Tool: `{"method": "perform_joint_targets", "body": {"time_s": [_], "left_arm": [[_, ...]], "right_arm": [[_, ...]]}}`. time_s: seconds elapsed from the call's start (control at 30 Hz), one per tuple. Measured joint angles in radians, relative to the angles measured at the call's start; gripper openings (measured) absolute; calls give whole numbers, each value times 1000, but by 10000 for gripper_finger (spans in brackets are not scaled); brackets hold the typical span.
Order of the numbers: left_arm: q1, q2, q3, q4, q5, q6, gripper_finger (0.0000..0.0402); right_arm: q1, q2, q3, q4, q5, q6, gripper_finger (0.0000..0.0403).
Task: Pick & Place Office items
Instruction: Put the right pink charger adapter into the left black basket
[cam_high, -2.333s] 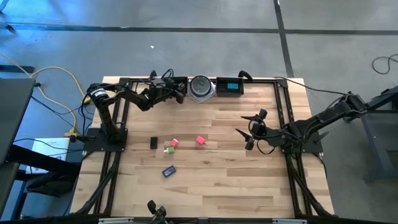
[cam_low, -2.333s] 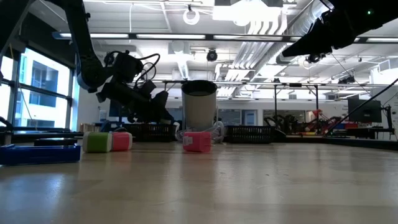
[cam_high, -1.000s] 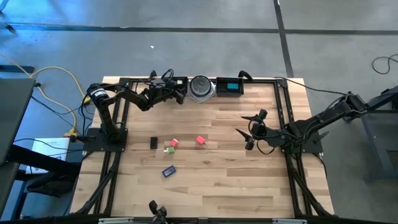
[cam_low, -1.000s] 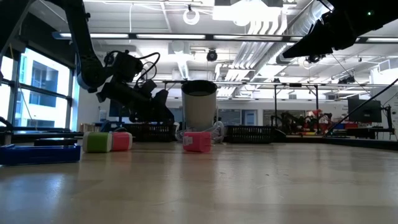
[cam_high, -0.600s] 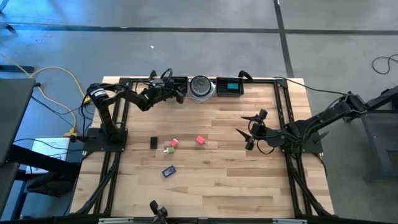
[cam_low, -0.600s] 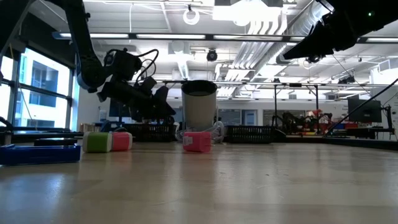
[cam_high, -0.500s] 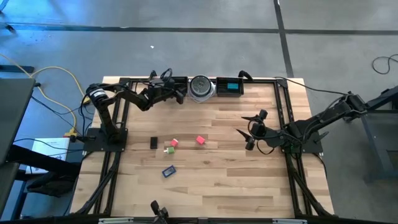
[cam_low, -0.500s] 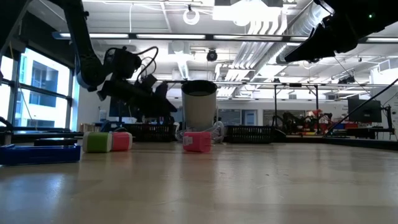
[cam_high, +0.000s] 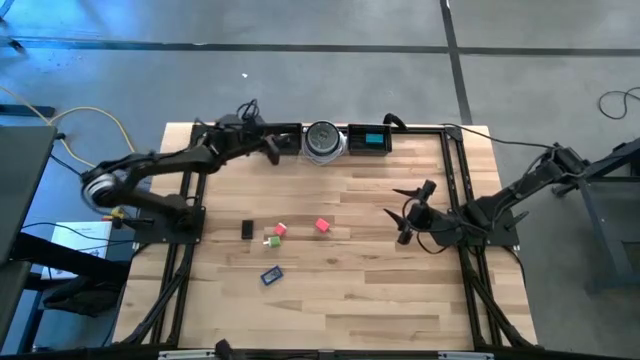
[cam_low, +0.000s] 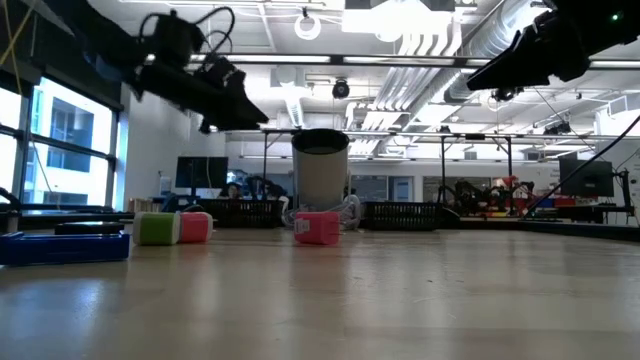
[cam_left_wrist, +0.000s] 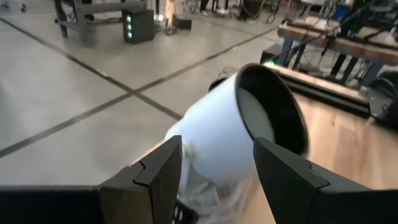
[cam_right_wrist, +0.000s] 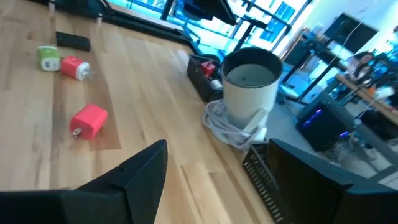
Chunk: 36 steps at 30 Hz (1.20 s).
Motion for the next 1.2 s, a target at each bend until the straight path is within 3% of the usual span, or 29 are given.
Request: {"method": "perform_joint_targets", "body": {"time_s": [0.23, 0.63, 1.2], "left_arm": [[-36, -224, -80, -87, 33, 6, 193], [-115, -624, -301, -88, -37, -61, 192], [-317, -968, -343, -533, -11, -71, 192]], "right_arm": [[49, -24, 0, 2, 89, -6, 265], [124, -148, 2, 2, 95, -9, 265], [104, -151, 1, 2, -107, 64, 265]]}}
